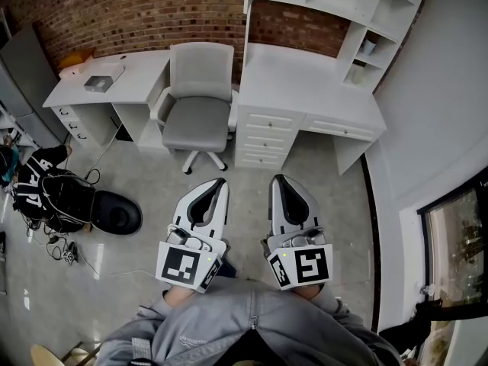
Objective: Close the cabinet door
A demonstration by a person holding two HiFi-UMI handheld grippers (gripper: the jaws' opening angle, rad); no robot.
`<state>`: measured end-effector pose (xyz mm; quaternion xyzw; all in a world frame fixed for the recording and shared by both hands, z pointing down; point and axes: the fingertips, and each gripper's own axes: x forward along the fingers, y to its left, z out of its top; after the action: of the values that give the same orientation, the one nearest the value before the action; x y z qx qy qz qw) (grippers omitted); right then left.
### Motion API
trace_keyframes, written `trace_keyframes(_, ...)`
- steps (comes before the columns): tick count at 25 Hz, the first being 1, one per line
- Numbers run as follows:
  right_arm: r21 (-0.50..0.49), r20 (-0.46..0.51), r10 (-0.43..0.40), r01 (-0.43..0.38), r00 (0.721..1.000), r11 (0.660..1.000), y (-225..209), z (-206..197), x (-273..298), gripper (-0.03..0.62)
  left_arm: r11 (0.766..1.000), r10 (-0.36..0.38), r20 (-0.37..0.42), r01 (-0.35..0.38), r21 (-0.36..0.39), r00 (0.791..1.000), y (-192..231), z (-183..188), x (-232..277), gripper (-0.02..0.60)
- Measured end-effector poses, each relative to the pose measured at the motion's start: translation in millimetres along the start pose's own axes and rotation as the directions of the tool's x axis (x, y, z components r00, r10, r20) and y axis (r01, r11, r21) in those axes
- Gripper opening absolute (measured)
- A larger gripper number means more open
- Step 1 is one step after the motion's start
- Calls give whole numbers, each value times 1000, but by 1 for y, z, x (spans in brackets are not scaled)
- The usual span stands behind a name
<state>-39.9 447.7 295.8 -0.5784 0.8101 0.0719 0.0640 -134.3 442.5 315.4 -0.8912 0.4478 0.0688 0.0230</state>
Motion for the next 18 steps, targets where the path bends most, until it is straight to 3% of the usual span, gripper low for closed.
trace_keyframes(7,-14,6,-7,7,1000,1000,-10,-10,71,26,1000,-20,11,20,-1,1000,52,-3,52,6)
trace_keyframes(18,-29,-4,-91,91,996,995,-29,-26,162,26,995,-98,7,98,-22,995,124,-11,127,6)
